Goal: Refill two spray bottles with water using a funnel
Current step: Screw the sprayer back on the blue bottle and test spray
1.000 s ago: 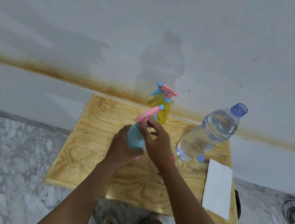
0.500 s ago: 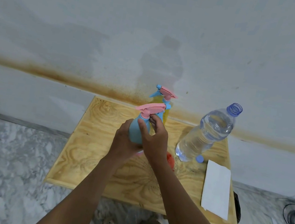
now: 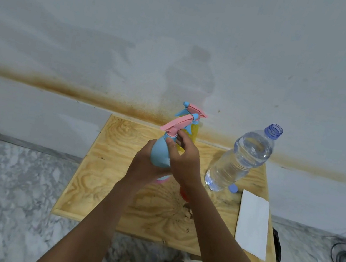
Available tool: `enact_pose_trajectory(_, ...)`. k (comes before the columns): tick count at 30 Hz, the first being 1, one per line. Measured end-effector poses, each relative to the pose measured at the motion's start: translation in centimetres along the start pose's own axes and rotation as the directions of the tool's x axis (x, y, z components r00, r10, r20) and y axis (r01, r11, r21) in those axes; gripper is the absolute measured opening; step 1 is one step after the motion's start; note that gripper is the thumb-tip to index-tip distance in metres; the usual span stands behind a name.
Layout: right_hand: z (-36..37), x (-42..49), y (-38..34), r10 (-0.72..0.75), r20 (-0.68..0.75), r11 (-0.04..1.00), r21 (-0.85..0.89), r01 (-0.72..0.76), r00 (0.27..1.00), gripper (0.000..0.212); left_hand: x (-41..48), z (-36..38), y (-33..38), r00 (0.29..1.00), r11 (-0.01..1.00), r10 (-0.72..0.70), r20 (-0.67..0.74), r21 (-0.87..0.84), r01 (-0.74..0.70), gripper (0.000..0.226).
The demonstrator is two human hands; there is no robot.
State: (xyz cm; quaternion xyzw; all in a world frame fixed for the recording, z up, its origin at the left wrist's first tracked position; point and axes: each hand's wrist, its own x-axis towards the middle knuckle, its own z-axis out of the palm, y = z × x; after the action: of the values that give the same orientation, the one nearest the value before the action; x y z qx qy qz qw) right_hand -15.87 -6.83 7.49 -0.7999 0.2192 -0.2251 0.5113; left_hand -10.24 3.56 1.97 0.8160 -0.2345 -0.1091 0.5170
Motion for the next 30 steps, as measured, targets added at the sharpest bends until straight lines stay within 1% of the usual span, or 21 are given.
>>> enact_pose_trajectory(2,-0.7,0.6,-0.1,0.029,0.081,0.999,0.034,-0.032,0.996,0.03,0.1,-0.1,-0.2,1.0,1.0,-0.012,0.013,-0.002,0.012,0.082)
enact_pose_trajectory(4,-1.1,0.7,-0.3,0.035,0.097,0.998,0.05,-0.04,0.995,0.03,0.1,-0.1,-0.4,1.0,1.0,-0.014,0.021,0.004,0.014,0.081)
enact_pose_trajectory(7,-1.0,0.5,-0.3,0.041,0.044,0.996,0.076,-0.044,0.998,0.03,-0.1,0.2,-0.3,1.0,1.0,0.015,-0.004,0.025,-0.015,0.081)
enact_pose_trajectory(12,-0.1,-0.2,-0.6,0.109,-0.073,0.976,0.197,-0.093,0.991,0.037,-0.5,0.5,0.7,0.997,0.998,0.056,-0.046,-0.022,-0.057,0.081)
enact_pose_trajectory(16,0.8,-0.9,-0.8,0.142,-0.181,0.962,0.256,-0.092,0.973,0.034,-0.4,0.4,0.9,0.998,0.998,0.057,-0.038,-0.029,-0.058,0.08)
enact_pose_trajectory(19,1.3,-1.0,-0.9,0.172,-0.224,0.951,0.293,-0.102,0.959,0.031,-0.3,0.4,1.0,0.997,0.997,0.07,-0.033,-0.031,-0.071,0.079)
enact_pose_trajectory(22,1.4,-0.8,-1.4,0.173,-0.202,0.944,0.312,-0.105,0.964,0.031,-0.3,0.3,1.4,0.999,0.998,0.036,-0.03,-0.058,-0.038,0.076)
enact_pose_trajectory(26,1.0,-0.5,-1.4,0.14,-0.082,0.947,0.301,-0.109,0.987,0.035,-0.1,-0.1,1.9,1.0,0.995,0.029,0.002,-0.091,-0.029,0.076)
enact_pose_trajectory(28,0.8,-0.3,-1.4,0.151,-0.093,0.94,0.321,-0.114,0.984,0.033,-0.1,-0.1,2.0,1.0,0.994,0.031,0.0,-0.106,-0.03,0.077)
enact_pose_trajectory(30,0.9,-0.2,-1.6,0.199,-0.123,0.917,0.374,-0.141,0.972,0.035,-0.1,0.0,2.1,0.999,0.992,0.035,0.004,-0.118,-0.035,0.078)
